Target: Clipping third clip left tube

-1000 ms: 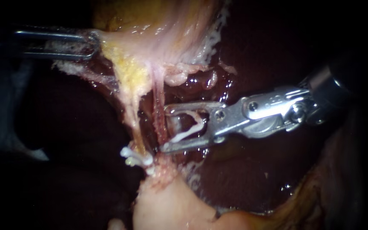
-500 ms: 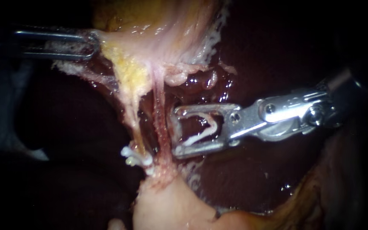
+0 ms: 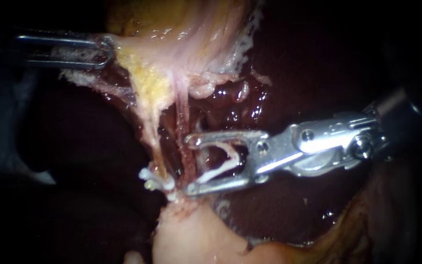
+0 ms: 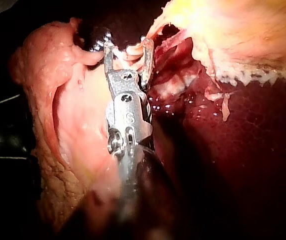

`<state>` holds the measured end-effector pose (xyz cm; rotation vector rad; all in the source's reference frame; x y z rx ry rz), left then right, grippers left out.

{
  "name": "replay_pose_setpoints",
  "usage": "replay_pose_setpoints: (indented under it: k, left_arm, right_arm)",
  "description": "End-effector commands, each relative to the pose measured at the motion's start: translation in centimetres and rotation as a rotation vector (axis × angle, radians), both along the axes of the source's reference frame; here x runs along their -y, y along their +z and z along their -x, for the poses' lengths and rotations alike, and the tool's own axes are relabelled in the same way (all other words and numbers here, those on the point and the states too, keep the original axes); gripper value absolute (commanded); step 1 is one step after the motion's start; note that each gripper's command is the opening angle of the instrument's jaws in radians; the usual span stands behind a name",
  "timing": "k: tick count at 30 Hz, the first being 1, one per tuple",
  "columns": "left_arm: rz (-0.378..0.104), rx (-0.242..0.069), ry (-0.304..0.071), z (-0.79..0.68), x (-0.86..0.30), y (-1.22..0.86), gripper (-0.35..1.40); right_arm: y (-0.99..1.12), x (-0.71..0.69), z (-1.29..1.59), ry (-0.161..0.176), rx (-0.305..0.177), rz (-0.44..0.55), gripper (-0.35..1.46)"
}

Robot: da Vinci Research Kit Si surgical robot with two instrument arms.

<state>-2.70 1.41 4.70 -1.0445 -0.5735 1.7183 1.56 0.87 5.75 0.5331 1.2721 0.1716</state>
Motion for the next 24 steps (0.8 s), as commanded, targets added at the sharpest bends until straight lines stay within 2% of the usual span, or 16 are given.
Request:
replay_pose_setpoints:
  k: [1,12,24]
  left_arm:
    - [0.0,-0.001,-0.001,0.01,0.01,0.01,-0.35]
    - [0.0,-0.001,-0.001,0.01,0.01,0.0,-0.35]
    - [-0.001,0.0,0.001,0.01,0.02,0.01,-0.35]
  right_arm:
    - [0.02,0.01,-0.03,-0.002,0.001,-0.003,0.5]
    - [0.28,0.03,-0.13,0.001,0.008,-0.003,0.5]
    - [0.56,-0.1,-0.2,0.007,0.014,-0.004,0.5]
